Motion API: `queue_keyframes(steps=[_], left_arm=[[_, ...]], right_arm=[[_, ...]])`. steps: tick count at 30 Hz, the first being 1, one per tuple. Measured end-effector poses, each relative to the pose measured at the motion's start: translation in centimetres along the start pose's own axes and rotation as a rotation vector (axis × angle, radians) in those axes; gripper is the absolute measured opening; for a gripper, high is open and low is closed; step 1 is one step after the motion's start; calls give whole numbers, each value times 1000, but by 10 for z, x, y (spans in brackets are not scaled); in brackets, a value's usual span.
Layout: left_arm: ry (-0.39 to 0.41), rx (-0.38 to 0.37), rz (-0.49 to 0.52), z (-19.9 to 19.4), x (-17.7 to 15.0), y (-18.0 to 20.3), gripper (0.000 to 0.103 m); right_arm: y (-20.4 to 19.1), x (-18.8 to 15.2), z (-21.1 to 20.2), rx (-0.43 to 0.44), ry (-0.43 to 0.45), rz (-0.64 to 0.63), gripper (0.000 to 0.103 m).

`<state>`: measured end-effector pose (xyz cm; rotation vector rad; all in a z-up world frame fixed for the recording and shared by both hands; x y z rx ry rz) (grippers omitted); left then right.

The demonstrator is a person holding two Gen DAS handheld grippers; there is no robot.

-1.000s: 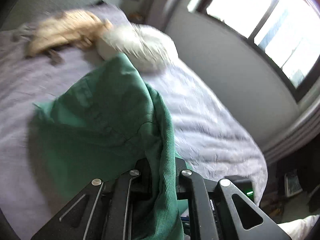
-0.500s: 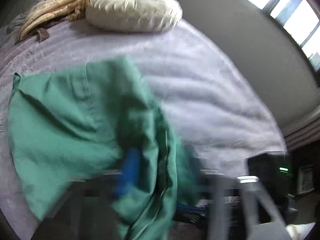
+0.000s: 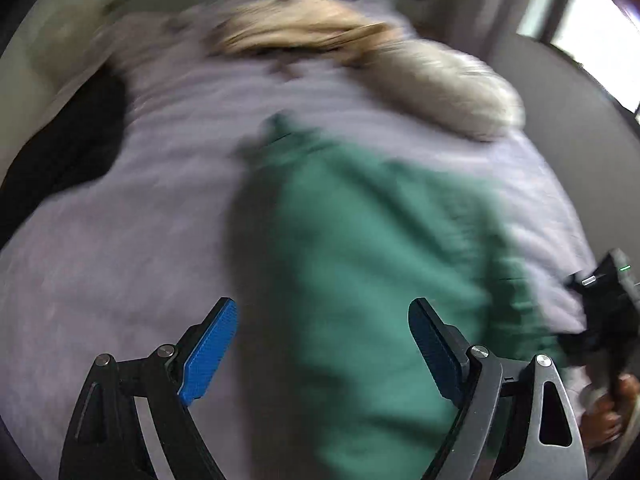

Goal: Fold large clothes

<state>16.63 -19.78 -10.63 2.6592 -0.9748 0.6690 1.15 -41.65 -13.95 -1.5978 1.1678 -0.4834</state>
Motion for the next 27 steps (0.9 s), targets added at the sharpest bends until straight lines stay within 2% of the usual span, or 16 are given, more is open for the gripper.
queue_keyframes(steps=[3, 4, 5, 6, 7, 11, 12, 14, 16, 17, 19, 21, 23, 24, 27], left_arm=[[-61, 49, -69, 19, -30, -34, 88], [-81, 59, -82, 25, -37, -39, 88], [-97, 60, -100, 29, -44, -42, 88], [-95, 60, -114, 31, -48, -44, 88], [-92, 59, -124, 31, -49, -42, 88], [-74, 40, -114, 29, -43, -30, 88], [-65, 29, -100, 29, -37, -21, 88], [-53, 15, -66, 34, -32, -9, 88], [-48, 10, -25, 41, -29, 3, 89], [-48, 19, -20, 44, -28, 4, 97], [-50, 32, -31, 45, -28, 1, 99], [-64, 24, -45, 40, -30, -4, 99], [-74, 33, -41, 34, -33, -8, 99], [-78, 37, -33, 28, -35, -9, 99], [-74, 18, -21, 12, -40, -6, 99]], right_arm=[[-13, 8, 21, -97, -18, -122, 72], [-11, 13, 26, -130, -24, -156, 51], [-9, 13, 33, -217, -33, -208, 4], [-11, 13, 37, -261, -36, -246, 7], [-18, 15, 42, -252, -41, -259, 7], [-55, 23, 21, -128, 9, -303, 7], [-57, 29, 19, -120, 17, -297, 7], [-42, 44, 11, -167, 49, -278, 7], [-4, 53, 5, -238, 62, -208, 7], [11, 58, 8, -249, 49, -156, 7], [24, 62, 7, -210, 35, -68, 10], [29, 59, -7, -182, 49, -14, 22], [27, 51, -27, -228, 77, -48, 60], [24, 46, -38, -247, 94, -77, 65], [5, 19, -76, -284, 142, -204, 66]])
Point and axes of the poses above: each gripper's, at about its wrist camera, not at the fingertips, and z roughly the way its jaws point, y to its right, x to its top, the point moved 10 cm from there along z, roughly the way its jaws point, and after that the axes turned 11 degrees about z, right-handed, at the moved point
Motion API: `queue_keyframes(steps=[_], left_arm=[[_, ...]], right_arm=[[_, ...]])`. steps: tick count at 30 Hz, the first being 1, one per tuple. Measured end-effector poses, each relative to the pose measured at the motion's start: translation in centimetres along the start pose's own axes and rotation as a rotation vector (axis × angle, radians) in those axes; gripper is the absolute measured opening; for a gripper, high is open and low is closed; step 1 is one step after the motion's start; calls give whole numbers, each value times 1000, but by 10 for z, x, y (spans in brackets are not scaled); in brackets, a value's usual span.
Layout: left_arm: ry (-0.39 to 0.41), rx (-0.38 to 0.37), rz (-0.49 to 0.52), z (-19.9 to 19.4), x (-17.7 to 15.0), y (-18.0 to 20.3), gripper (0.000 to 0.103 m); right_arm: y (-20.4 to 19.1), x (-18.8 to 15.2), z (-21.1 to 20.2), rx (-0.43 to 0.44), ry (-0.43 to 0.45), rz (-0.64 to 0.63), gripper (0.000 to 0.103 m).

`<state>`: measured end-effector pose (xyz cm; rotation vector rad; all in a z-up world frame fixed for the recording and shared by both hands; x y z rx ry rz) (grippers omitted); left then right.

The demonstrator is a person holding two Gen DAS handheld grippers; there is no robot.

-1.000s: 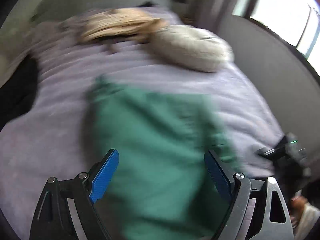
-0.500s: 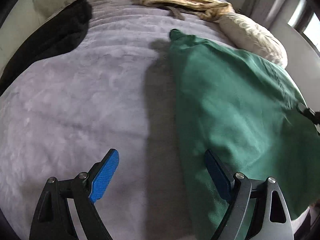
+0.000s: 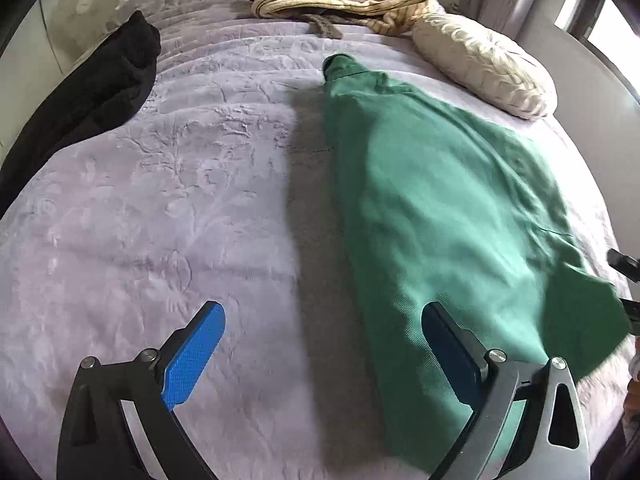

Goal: Fold large clothes

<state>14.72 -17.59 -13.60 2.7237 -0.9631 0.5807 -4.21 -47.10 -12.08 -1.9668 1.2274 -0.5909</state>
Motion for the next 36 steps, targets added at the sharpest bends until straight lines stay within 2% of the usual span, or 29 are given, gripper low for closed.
queue_keyframes(steps=[3, 6, 7, 8, 9, 10, 13, 16, 18, 20, 25, 28, 32, 36], left_arm=[[5, -63, -10, -12, -3, 16, 99], [-5, -101, 25, -10, -6, 40, 99], [-15, -94, 46, -6, -10, 46, 99], [-33, -86, 66, 0, -16, 50, 99], [-52, -80, 77, 5, -23, 52, 99], [-66, -78, 82, 8, -29, 51, 99], [-79, -143, 43, 15, -49, 44, 100], [-65, -191, 42, 18, -58, 40, 100], [-55, -191, 81, 18, -60, 43, 100], [-37, -176, 119, 18, -61, 44, 100], [-36, -160, 141, 3, -62, 40, 100], [-39, -166, 144, -7, -65, 36, 100], [-71, -138, 134, -5, -75, 20, 100], [-118, -109, 104, -1, -91, 5, 100]], right_arm=[[-23, -20, -28, 2, 41, -126, 65], [-41, -43, -17, -32, -18, -244, 64], [-44, -51, -9, -55, -45, -276, 58], [-43, -60, 2, -87, -82, -302, 31], [-39, -67, 7, -103, -109, -301, 11], [-31, -74, 5, -108, -116, -283, 7], [1, -75, 1, -149, -70, -193, 7], [61, -69, 8, -212, -60, -45, 6], [74, -72, 12, -176, -71, 18, 1], [75, -76, 8, -180, -57, 19, 1], [66, -84, -5, -232, -24, 20, 2], [62, -85, -8, -264, 1, 24, 6], [63, -93, -11, -318, 36, 52, 7], [62, -107, -24, -320, 76, 85, 7]])
Point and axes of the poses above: each gripper's, at about its wrist camera, not at the fingertips, and z roughly the way its jaws point, y to its right, x to its top, the point moved 10 cm from there along z, roughly the way its jaws point, and after that the axes turned 11 degrees about z, right-handed, at the moved point
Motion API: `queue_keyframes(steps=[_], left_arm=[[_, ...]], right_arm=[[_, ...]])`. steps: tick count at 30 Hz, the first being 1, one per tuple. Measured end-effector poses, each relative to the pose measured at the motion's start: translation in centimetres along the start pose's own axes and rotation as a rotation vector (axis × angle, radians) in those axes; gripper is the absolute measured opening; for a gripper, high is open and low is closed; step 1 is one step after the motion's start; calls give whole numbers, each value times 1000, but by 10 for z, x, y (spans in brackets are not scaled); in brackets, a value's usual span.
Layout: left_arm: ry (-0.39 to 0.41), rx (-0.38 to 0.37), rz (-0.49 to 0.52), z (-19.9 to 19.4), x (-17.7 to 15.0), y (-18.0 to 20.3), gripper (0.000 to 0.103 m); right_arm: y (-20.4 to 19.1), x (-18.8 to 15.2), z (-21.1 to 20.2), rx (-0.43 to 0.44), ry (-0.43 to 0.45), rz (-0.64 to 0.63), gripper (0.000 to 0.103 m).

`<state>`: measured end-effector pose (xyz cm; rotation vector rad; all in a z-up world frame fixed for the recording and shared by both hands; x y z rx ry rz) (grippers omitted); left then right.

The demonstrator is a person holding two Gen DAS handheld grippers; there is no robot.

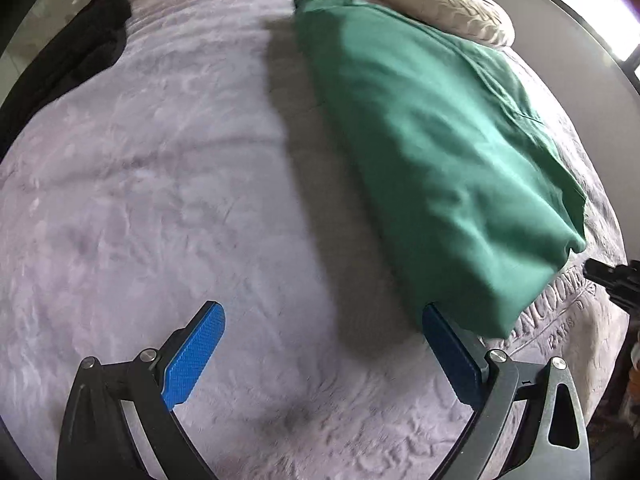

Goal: Fold large clothes

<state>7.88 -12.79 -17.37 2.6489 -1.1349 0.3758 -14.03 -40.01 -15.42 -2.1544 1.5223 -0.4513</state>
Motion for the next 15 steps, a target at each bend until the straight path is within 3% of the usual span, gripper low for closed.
queue_keyframes(steps=[5, 15], left_arm=[[-7, -3, -41, -6, -6, -6, 100], [-39, 46, 1, -12, -6, -7, 100]], right_arm=[[-36, -11, -18, 26, 54, -95, 9], [-77, -39, 2, 8, 1, -150, 9]])
Point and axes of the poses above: each gripper's, at about its wrist camera, not at the fingertips, and z roughly the way its jaws point, y to its right, x to its top, the point moved 10 cm from there along z, roughly the way its jaws point, and after that the axes turned 11 degrees about z, right-handed, at the moved point
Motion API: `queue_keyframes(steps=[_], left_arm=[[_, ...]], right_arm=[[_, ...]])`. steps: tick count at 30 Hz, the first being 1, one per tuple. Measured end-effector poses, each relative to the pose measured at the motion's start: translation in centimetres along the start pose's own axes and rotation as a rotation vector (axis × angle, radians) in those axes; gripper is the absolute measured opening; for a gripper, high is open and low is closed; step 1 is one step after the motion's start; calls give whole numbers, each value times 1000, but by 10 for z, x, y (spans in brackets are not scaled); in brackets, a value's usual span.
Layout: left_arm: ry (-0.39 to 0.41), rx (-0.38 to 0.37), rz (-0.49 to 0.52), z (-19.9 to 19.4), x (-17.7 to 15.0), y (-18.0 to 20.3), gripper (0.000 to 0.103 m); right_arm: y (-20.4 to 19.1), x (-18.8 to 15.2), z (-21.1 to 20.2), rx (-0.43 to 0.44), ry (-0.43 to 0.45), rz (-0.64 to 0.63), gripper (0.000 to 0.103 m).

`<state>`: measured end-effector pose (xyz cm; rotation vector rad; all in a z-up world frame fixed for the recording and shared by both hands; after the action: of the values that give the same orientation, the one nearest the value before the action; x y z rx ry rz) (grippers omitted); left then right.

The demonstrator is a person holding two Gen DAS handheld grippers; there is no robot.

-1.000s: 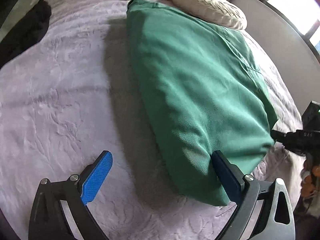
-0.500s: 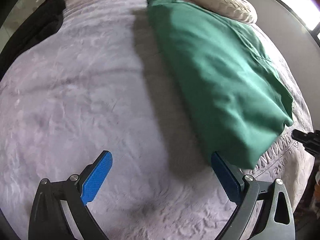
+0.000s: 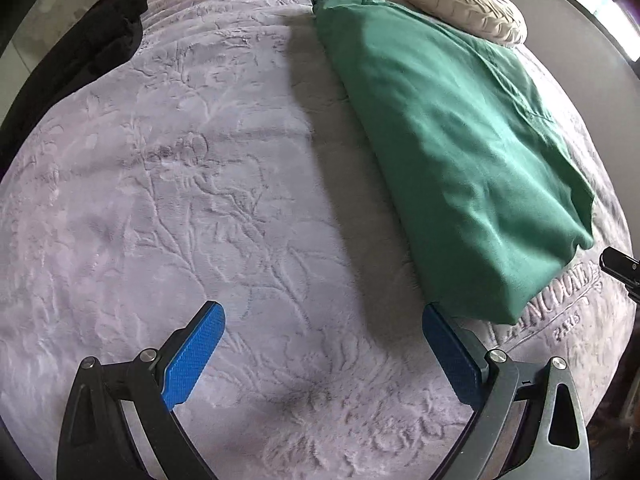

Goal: Fold large clothes

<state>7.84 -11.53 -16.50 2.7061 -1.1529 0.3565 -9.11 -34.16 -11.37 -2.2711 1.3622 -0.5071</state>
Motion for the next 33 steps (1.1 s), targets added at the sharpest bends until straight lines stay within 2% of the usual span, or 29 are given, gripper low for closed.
queue_keyframes(steps=[1, 3, 4, 5, 9, 12, 13, 16, 18, 21, 25, 30, 33], left_arm=[[-1, 0, -3, 0, -1, 1, 100], [-8, 6, -13, 1, -6, -5, 100], [-14, 10, -18, 3, -6, -7, 100], [-22, 14, -25, 4, -6, -9, 100], [-48, 36, -54, 10, -5, -12, 100], [-27, 61, -74, 8, 2, -15, 102], [-15, 73, -87, 6, 5, -17, 102], [11, 79, -133, 0, 15, -20, 102], [23, 50, -158, -2, 25, -19, 102], [43, -10, -172, -3, 40, -11, 102], [84, -56, -196, 1, 69, -5, 102], [45, -141, -206, 23, 82, 13, 102], [71, -177, -227, 26, 86, 20, 102]], right_arm=[[0, -2, 3, -5, -5, 3, 14], [1, -4, 8, -14, -12, 6, 37], [0, -4, 10, -19, -9, 5, 54], [-2, -4, 10, -21, -7, -6, 58], [-10, -1, 13, -8, -34, -41, 58], [-17, 8, 13, 7, -54, -73, 58], [-20, 13, 12, 9, -55, -89, 60], [-27, 32, 7, 33, -51, -119, 75], [-28, 45, 5, 51, -51, -126, 81], [-24, 66, 5, 55, -52, -127, 81], [-14, 96, 13, 85, -73, -93, 81], [0, 126, 36, 121, -119, -45, 81], [3, 142, 47, 164, -139, -22, 81]])
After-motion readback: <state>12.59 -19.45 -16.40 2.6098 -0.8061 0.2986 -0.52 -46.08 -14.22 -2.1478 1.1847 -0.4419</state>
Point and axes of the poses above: each gripper's, at about its wrist camera, not at the fingertips, and z roughly the way its jaws point, y to its right, x to its top, the point moved 10 cm from there along z, roughly the way its jaws point, and after that the axes turned 11 degrees about z, right-handed, at the moved point
